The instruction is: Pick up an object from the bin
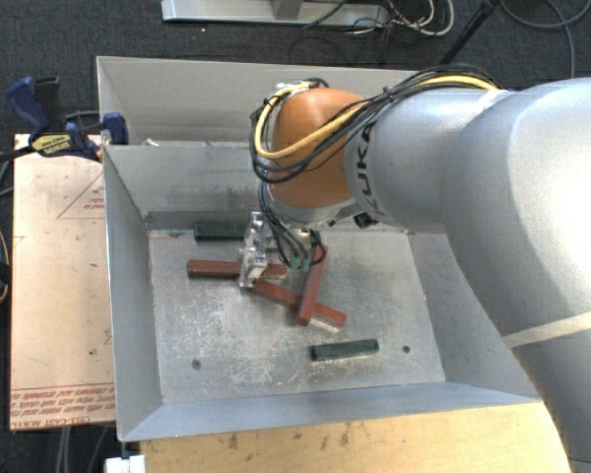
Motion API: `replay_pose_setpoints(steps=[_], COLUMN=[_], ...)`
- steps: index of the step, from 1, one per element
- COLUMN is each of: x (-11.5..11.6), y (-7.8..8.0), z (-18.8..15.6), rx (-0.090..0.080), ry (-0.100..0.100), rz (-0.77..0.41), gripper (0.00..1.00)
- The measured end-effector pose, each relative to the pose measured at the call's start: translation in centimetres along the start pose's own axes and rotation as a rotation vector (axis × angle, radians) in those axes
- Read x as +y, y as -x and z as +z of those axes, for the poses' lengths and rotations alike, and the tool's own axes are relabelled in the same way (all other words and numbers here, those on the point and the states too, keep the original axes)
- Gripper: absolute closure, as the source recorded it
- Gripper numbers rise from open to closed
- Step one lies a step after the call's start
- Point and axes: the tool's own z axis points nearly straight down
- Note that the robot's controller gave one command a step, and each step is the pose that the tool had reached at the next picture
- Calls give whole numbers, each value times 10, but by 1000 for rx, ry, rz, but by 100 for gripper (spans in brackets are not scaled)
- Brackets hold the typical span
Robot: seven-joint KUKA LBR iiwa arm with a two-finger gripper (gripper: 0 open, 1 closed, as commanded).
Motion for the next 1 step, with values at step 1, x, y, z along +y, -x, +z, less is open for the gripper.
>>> replay_pose_setpoints(steps=[1], x=[-1], y=[-3], z=[-6], rx=[13], ry=[-5], rz=[0], gripper=[100])
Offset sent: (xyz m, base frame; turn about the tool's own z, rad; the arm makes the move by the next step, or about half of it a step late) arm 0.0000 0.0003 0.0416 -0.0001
